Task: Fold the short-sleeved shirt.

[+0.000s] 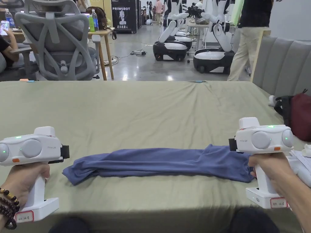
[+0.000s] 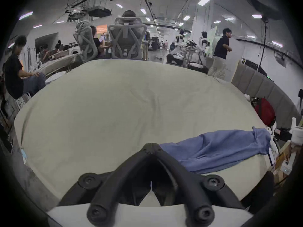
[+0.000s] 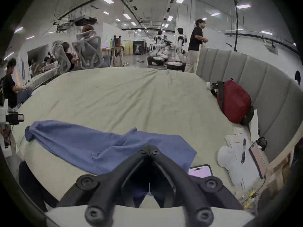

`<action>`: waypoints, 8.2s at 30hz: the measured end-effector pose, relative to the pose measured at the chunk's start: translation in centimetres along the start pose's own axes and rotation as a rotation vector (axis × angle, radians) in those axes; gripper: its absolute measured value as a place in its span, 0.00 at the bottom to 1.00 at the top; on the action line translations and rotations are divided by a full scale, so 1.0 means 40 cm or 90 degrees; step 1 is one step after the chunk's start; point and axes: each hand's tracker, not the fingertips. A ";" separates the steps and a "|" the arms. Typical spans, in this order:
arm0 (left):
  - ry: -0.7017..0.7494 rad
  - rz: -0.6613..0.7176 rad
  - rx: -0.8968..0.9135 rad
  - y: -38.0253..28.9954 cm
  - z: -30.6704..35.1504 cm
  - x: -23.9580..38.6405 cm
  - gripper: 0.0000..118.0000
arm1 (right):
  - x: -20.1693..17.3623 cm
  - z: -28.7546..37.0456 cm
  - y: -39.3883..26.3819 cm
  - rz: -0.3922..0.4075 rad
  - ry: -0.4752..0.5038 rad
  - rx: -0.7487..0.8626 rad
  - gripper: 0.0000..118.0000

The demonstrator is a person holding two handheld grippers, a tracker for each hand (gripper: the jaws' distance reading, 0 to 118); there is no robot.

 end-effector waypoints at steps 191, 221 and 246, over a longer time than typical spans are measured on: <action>-0.422 0.075 -0.098 0.057 -0.160 0.224 0.71 | -0.197 0.051 -0.076 0.005 0.170 0.009 0.00; -0.493 -0.023 -0.161 0.063 -0.190 0.456 0.00 | -0.217 0.022 -0.057 0.023 0.210 0.008 0.00; -0.381 0.144 -0.177 -0.025 -0.316 0.200 0.74 | -0.440 -0.243 -0.036 -0.039 0.348 -0.119 0.00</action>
